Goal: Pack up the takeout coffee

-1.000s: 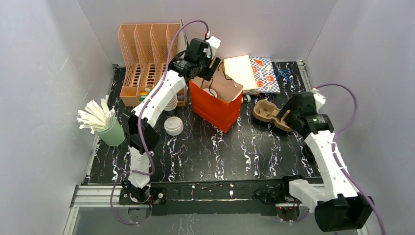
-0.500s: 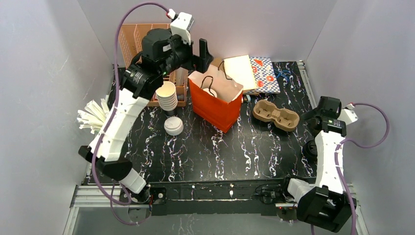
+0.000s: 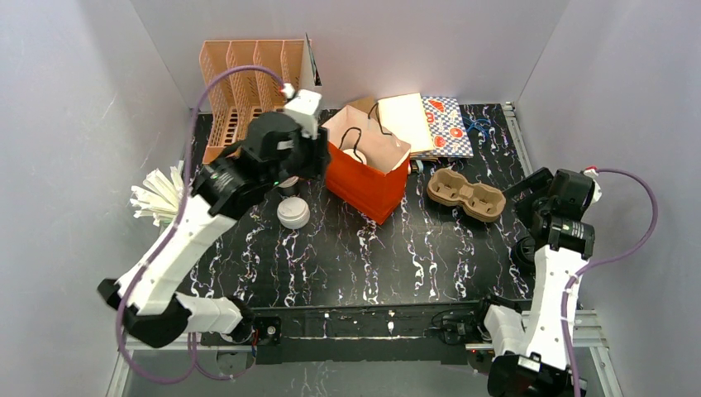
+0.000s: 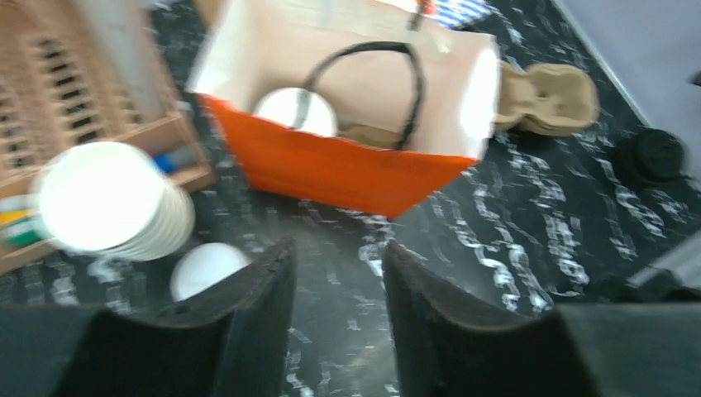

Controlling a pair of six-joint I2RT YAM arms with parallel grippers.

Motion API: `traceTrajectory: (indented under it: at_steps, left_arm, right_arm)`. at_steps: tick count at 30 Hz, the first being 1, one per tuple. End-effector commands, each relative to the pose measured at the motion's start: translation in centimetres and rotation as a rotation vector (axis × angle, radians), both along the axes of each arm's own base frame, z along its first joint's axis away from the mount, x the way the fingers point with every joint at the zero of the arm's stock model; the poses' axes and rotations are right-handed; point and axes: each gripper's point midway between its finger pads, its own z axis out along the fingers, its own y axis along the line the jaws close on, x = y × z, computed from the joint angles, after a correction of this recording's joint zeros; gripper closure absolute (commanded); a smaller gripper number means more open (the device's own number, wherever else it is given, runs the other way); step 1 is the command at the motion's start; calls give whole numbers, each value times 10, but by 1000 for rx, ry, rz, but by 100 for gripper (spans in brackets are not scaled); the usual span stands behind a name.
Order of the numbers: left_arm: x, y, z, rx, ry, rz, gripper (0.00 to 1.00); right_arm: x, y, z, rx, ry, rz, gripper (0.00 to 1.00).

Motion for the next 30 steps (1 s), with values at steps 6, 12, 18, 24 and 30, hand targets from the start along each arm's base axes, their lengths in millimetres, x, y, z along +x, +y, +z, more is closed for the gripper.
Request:
traceTrajectory:
  at_steps: [6, 12, 18, 24, 30]
  left_arm:
    - [30, 102, 3, 115, -69, 401, 56]
    - [59, 104, -28, 270, -49, 342, 57]
    - [82, 90, -58, 336, -12, 249, 56]
    - [100, 83, -87, 402, 50, 235, 54]
    - [113, 94, -96, 481, 60, 292, 59]
  right_arm:
    - [16, 59, 60, 81, -204, 324, 10]
    - [21, 79, 92, 59, -274, 420, 10]
    - [22, 109, 106, 50, -290, 573, 12]
    - [23, 124, 120, 36, -314, 650, 12]
    - [23, 132, 123, 61, -338, 680, 12]
